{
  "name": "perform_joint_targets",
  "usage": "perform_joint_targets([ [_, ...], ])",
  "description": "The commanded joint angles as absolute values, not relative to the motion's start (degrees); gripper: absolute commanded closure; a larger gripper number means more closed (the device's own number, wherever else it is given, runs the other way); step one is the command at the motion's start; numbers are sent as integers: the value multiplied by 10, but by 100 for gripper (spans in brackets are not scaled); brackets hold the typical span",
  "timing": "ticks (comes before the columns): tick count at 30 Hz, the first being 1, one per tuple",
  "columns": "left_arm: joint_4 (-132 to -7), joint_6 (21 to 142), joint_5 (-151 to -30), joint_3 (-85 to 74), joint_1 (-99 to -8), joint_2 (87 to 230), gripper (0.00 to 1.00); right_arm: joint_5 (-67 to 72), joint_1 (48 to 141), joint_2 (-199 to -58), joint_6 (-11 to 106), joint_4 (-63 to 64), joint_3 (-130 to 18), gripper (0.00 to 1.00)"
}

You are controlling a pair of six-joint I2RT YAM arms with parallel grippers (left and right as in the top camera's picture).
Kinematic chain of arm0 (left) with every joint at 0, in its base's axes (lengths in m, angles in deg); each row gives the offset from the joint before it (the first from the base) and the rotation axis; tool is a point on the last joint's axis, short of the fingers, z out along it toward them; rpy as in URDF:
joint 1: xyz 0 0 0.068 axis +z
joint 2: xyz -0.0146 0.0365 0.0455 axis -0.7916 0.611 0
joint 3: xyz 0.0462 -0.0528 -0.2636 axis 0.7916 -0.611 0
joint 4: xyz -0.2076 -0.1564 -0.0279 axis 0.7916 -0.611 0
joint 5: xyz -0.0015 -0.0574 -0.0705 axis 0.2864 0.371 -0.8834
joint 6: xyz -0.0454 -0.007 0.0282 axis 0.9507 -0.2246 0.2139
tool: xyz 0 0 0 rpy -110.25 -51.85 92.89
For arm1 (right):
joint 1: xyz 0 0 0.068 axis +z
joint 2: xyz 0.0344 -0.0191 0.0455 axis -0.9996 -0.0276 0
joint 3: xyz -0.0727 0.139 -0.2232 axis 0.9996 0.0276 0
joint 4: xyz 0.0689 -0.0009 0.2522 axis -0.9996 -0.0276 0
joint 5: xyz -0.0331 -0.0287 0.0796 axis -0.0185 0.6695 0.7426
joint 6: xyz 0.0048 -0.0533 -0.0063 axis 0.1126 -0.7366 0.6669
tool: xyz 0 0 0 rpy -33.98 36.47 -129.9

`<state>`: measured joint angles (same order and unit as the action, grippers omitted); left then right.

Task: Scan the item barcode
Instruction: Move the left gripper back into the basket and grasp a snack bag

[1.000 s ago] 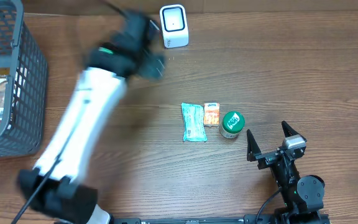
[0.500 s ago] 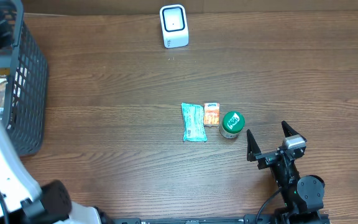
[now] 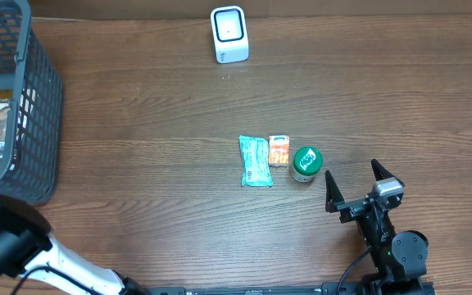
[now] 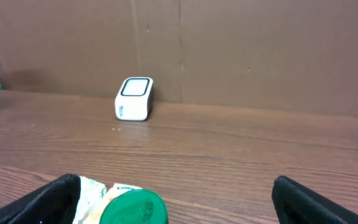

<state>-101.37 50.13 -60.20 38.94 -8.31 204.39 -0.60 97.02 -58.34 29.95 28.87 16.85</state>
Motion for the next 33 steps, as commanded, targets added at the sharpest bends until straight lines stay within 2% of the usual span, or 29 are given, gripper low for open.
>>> perform_joint_targets([
  [1,-1014,456,-641,390,-80,2093,0,-2,967,-579,297,292,174,0],
  [8,-1010,381,-674,390,-81,2187,0,-2,967,-579,297,292,174,0],
  [25,-974,355,-674,390,-85,2305,0,-2,967,-579,297,292,174,0],
  [27,-975,355,-674,390,-85,2310,3,-2,967,-579,297,292,174,0],
  [33,-977,362,-674,392,-87,2297,19,-2,967,-579,297,292,174,0],
])
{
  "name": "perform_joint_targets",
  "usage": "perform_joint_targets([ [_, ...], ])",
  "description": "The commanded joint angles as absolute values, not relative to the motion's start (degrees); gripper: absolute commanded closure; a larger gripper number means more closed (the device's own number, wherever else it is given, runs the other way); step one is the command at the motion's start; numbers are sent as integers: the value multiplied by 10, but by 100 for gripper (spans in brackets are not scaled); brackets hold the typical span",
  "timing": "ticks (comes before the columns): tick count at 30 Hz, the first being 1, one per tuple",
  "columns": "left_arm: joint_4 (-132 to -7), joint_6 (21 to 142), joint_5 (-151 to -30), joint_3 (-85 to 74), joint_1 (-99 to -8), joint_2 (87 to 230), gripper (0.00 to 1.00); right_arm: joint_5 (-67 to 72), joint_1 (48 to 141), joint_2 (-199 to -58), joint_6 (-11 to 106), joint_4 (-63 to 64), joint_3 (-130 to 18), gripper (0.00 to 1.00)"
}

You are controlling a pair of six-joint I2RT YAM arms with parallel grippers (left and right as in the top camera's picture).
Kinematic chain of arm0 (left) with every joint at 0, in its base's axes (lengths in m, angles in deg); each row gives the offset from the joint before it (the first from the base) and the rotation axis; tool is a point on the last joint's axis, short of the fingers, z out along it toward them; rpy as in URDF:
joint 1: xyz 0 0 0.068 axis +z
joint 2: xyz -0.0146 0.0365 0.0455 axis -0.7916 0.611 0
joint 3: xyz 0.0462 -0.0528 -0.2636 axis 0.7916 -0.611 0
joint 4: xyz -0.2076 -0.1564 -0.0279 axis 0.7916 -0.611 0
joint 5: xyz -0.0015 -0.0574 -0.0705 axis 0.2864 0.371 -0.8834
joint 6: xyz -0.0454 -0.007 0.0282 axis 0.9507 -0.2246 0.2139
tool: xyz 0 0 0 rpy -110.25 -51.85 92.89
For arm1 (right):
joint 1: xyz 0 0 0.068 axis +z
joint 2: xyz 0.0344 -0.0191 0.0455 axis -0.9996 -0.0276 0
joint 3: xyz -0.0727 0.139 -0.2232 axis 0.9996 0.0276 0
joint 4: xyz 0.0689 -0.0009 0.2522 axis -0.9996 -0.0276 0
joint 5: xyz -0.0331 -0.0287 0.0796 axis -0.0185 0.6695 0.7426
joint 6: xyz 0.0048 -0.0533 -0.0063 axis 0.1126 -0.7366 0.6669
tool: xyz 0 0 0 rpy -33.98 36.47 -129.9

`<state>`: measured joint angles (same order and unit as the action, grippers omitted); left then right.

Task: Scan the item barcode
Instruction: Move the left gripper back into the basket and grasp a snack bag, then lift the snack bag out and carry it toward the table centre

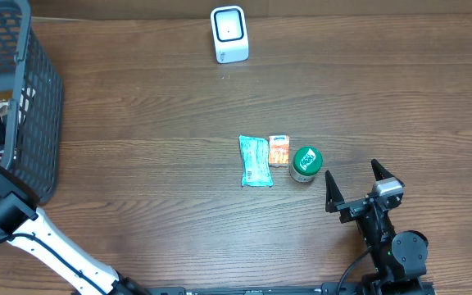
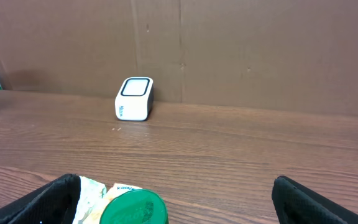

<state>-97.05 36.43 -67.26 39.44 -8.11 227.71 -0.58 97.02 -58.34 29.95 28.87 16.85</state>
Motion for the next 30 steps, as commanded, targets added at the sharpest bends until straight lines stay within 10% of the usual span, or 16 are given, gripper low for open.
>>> perform_joint_targets([
  [1,-979,365,-674,392,-87,2293,22,-2,967,-579,297,292,174,0],
  [5,-985,364,-674,392,-88,2271,44,-2,967,-579,297,292,174,0],
  [8,-986,367,-674,392,-89,2253,94,-2,967,-579,297,292,174,0],
  [30,-933,619,-753,392,-90,1944,96,-2,967,-579,297,292,174,0],
])
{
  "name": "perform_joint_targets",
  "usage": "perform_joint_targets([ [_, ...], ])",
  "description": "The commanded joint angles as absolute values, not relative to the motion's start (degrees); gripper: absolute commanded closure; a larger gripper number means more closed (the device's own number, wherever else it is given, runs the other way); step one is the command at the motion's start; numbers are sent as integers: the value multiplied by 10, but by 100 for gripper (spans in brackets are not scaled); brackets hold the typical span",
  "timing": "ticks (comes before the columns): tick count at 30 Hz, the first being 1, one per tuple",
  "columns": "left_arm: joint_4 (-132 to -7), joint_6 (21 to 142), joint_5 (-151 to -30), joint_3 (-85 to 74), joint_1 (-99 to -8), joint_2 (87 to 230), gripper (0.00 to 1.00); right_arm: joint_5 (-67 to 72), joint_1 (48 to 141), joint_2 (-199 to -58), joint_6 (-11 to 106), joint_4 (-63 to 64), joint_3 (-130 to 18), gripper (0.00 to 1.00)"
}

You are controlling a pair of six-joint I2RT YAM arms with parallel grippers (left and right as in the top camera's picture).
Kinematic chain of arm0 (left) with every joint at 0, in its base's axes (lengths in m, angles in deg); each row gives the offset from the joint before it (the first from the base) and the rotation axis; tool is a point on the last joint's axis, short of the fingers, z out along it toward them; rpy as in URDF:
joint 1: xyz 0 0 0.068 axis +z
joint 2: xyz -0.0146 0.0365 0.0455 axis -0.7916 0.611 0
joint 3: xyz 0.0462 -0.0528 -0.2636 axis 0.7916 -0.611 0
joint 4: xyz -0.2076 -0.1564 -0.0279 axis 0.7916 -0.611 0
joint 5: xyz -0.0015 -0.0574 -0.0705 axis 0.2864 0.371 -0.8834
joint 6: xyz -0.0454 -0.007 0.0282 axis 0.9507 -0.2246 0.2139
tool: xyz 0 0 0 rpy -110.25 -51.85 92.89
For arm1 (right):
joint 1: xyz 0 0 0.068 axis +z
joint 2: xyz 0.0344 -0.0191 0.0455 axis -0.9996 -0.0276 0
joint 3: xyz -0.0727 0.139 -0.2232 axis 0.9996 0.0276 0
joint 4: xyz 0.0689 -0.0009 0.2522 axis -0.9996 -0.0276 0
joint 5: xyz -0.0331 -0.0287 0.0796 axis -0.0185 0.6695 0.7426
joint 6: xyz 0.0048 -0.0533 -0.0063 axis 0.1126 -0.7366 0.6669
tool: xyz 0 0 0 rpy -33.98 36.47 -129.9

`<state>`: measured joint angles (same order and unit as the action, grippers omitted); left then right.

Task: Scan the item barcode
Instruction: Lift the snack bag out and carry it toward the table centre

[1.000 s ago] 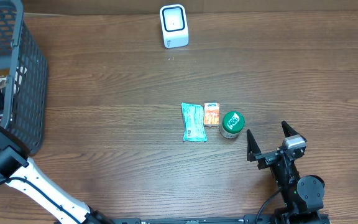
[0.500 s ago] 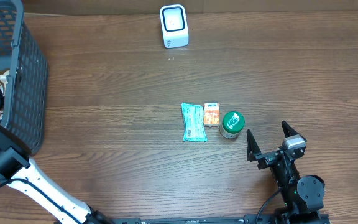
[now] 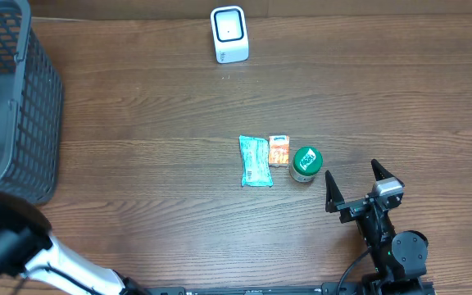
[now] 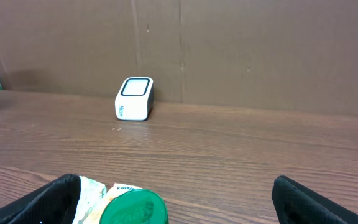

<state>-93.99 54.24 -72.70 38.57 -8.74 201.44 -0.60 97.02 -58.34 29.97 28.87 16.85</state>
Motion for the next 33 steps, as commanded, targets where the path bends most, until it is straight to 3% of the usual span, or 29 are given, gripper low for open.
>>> perform_joint_targets([
  [1,-934,627,-774,392,-90,1926,96,-2,967,-579,297,292,174,0],
  [4,-948,653,-899,392,-96,1869,96,-2,967,-579,297,292,174,0],
  [7,-974,662,-938,392,-123,1838,96,-2,967,-579,297,292,174,0],
  [13,-1084,642,-921,392,-233,1821,96,-2,967,-579,297,292,174,0],
  [18,-1151,634,-839,345,-354,1829,94,-2,967,-579,297,292,174,0],
  [24,-1116,661,-749,186,-481,1829,95,-2,967,-579,297,292,174,0],
  [33,-920,752,-707,-93,-584,1829,95,-2,967,-579,297,292,174,0],
])
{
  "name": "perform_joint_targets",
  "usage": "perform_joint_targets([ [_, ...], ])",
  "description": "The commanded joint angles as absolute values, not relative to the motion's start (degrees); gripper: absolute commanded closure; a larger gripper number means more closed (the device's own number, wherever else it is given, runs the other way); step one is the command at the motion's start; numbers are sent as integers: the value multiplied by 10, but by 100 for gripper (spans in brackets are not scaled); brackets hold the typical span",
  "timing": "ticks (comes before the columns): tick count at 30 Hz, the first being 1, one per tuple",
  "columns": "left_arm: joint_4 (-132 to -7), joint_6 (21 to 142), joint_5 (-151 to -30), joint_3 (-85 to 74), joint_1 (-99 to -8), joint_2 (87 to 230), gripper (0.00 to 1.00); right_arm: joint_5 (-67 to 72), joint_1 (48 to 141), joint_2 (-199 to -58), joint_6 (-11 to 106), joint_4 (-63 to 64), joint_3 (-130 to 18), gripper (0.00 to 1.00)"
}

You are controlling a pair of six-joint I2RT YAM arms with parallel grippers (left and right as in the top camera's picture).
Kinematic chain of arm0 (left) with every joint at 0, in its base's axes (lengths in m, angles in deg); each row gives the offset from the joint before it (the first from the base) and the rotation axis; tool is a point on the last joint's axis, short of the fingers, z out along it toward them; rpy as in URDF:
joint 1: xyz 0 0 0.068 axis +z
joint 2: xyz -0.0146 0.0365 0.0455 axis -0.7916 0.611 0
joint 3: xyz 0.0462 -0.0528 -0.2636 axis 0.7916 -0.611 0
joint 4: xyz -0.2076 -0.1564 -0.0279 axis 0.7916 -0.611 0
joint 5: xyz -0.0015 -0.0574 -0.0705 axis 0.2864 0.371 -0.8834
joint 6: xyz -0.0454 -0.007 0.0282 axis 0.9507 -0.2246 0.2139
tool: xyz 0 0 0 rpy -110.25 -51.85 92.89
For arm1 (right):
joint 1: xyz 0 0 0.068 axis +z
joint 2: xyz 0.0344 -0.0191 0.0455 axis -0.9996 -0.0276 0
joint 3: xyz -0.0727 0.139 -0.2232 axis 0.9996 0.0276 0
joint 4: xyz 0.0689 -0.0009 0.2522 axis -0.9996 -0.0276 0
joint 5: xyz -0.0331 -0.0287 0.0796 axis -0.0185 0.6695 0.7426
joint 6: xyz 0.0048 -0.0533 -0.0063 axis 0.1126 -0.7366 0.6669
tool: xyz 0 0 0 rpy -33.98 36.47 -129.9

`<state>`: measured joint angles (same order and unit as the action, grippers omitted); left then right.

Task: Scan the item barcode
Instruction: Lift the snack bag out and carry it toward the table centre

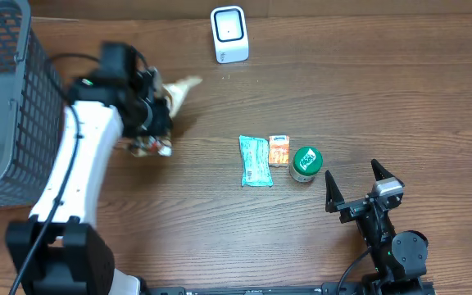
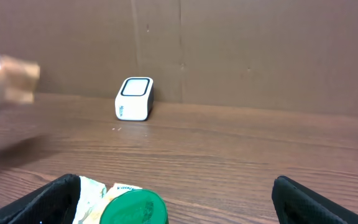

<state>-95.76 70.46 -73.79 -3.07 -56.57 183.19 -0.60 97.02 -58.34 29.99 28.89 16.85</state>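
My left gripper (image 1: 152,123) hangs over the table right of the basket, shut on a snack packet (image 1: 179,86) with a tan end and a red-and-white end; both are motion-blurred. The packet also shows as a tan blur (image 2: 11,84) at the left of the right wrist view. The white barcode scanner (image 1: 229,34) stands at the far edge, up and to the right of the packet, and appears in the wrist view as well (image 2: 133,98). My right gripper (image 1: 357,187) rests open near the front edge, nothing between its fingers (image 2: 294,199).
A dark mesh basket (image 1: 31,98) fills the far left. Mid-table lie a teal packet (image 1: 255,161), a small orange box (image 1: 279,150) and a green-lidded jar (image 1: 306,164), just left of my right gripper. A brown cardboard wall (image 2: 241,50) backs the table.
My left arm was a blur at the basket on the far left. It is now out over the table right of the basket, holding a snack packet. The right arm has not moved.
A red-and-white packet lay in the basket with my left arm low at the front left. Then the arm reached into the basket, then blurred over it. Now it holds a packet over the table. The right gripper stayed open and still.
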Motion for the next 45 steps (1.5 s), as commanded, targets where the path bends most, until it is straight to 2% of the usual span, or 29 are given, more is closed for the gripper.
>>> perform_joint_targets([
  [1,-891,759,-700,-122,-590,1829,95,-2,967,-579,297,292,174,0],
  [12,-736,761,-683,-264,-615,1829,93,-2,967,-579,297,292,174,0],
  [26,-723,761,-663,-273,-639,1829,90,-2,967,-579,297,292,174,0],
  [38,-723,776,-562,-274,-689,1829,85,-2,967,-579,297,292,174,0],
  [40,-718,776,-564,-278,-692,1829,80,-2,967,-579,297,292,174,0],
  [41,-715,776,-566,-280,-694,1829,75,-2,967,-579,297,292,174,0],
  [44,-713,775,-568,-286,-697,1829,33,-2,967,-579,297,292,174,0],
  [45,-713,775,-568,-286,-697,1829,27,-2,967,-579,297,292,174,0],
])
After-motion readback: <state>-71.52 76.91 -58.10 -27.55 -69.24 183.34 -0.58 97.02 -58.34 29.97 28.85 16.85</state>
